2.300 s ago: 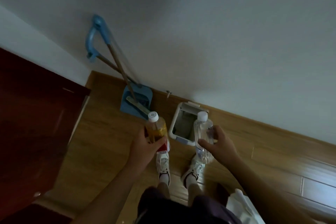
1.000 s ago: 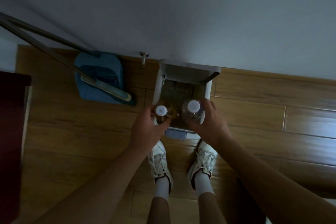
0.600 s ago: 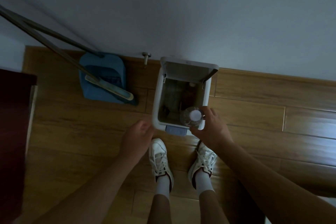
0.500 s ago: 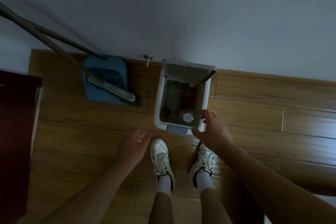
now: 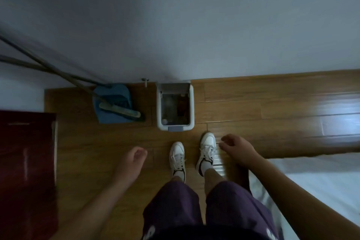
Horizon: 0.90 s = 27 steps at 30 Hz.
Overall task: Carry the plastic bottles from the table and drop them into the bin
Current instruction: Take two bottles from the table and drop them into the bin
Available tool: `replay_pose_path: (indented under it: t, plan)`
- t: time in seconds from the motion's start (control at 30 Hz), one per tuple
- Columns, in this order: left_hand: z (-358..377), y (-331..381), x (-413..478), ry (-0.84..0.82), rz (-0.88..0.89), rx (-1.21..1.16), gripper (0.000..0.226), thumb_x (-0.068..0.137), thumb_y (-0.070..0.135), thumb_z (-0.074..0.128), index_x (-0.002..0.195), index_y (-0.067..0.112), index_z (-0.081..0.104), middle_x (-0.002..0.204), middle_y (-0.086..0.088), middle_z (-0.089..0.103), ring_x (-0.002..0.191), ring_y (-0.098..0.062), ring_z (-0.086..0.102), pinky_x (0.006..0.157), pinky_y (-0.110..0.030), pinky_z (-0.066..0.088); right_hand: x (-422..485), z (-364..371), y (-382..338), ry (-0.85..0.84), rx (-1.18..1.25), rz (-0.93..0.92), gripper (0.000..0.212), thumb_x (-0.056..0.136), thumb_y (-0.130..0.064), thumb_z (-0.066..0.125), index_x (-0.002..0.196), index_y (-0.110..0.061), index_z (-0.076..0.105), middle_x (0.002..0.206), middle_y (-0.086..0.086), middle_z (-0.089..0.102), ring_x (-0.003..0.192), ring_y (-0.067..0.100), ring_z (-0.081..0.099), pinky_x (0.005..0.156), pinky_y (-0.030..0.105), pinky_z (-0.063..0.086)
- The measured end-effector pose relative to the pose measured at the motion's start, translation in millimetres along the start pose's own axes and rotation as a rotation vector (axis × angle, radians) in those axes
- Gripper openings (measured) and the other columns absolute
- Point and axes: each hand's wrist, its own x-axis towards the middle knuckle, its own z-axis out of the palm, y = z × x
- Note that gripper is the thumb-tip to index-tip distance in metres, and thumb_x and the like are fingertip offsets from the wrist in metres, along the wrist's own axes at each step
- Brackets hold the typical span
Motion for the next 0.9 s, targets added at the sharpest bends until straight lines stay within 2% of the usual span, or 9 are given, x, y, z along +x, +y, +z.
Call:
replay_pose_path:
  t: [0.13,0.3,0.37,0.43,0.53,0.63,0.7,0.83,0.9]
  plan:
    - [-23,57,-56,-0.028,0.103,0.113,0.023,0.103,0.038,0.045,0.117,0.027,0.059,0.104,0.009,0.056,0.087,-0.004,0.053,0.067,-0.022,0.041,-87,-35,18,0.088,0.155,0.072,0.038,0.091,-0.037,0.063,0.121,-0.015,0.067,0.112,0.005,0.072,0.103,0.023,0.067,0.093,0.042,0.052]
    - [-33,108,-101,-0.081,0.235,0.184,0.021,0.102,0.041,0.045,0.110,0.028,0.060,0.105,0.007,0.062,0.101,-0.014,0.060,0.072,-0.026,0.043,-172,-43,54,0.284,0.400,0.133,0.021,0.091,-0.032,0.063,0.101,-0.015,0.070,0.094,0.003,0.072,0.090,0.021,0.068,0.087,0.046,0.055]
    - [-30,121,-108,-0.075,0.282,0.186,0.025,0.101,0.042,0.046,0.108,0.026,0.064,0.105,0.005,0.067,0.100,-0.015,0.064,0.076,-0.030,0.047,-200,-44,66,0.356,0.500,0.147,0.015,0.094,-0.024,0.062,0.102,-0.012,0.068,0.091,0.004,0.069,0.087,0.022,0.067,0.082,0.041,0.055]
    - [-25,130,-110,-0.092,0.279,0.220,0.027,0.101,0.045,0.045,0.109,0.028,0.065,0.104,0.006,0.068,0.097,-0.013,0.066,0.080,-0.033,0.052,-220,-43,79,0.400,0.554,0.166,0.006,0.095,-0.021,0.061,0.097,-0.023,0.066,0.089,0.001,0.070,0.085,0.020,0.067,0.078,0.036,0.054]
    - [-8,147,-99,-0.123,0.266,0.315,0.028,0.099,0.049,0.045,0.103,0.030,0.065,0.105,0.006,0.068,0.095,-0.014,0.067,0.089,-0.042,0.055,-231,-45,103,0.423,0.616,0.187,0.009,0.095,-0.025,0.061,0.093,-0.033,0.063,0.091,-0.004,0.070,0.084,0.012,0.066,0.074,0.028,0.052]
    - [14,185,-93,-0.160,0.243,0.398,0.029,0.102,0.042,0.045,0.105,0.022,0.065,0.107,-0.001,0.068,0.098,-0.017,0.065,0.085,-0.036,0.051,-231,-54,124,0.439,0.680,0.220,0.010,0.095,-0.026,0.061,0.104,-0.025,0.066,0.099,-0.004,0.070,0.083,0.003,0.062,0.069,0.018,0.044]
    - [27,211,-92,-0.172,0.274,0.433,0.030,0.102,0.042,0.045,0.110,0.019,0.063,0.106,-0.004,0.067,0.097,-0.019,0.064,0.078,-0.033,0.048,-229,-65,135,0.460,0.716,0.239,0.016,0.095,-0.028,0.061,0.109,-0.021,0.067,0.100,-0.004,0.068,0.086,0.006,0.061,0.074,0.022,0.044]
    - [45,260,-81,-0.174,0.344,0.407,0.026,0.102,0.038,0.048,0.109,0.018,0.064,0.103,-0.003,0.067,0.095,-0.021,0.066,0.071,-0.034,0.049,-221,-98,151,0.509,0.804,0.251,0.021,0.094,-0.032,0.060,0.109,-0.020,0.068,0.101,-0.003,0.069,0.092,0.010,0.063,0.082,0.026,0.046]
    - [54,282,-67,-0.167,0.352,0.422,0.024,0.102,0.037,0.049,0.108,0.019,0.064,0.105,-0.005,0.068,0.095,-0.023,0.066,0.076,-0.037,0.052,-216,-116,158,0.536,0.836,0.255,0.020,0.095,-0.031,0.059,0.110,-0.020,0.067,0.101,-0.004,0.068,0.094,0.011,0.063,0.082,0.026,0.046]
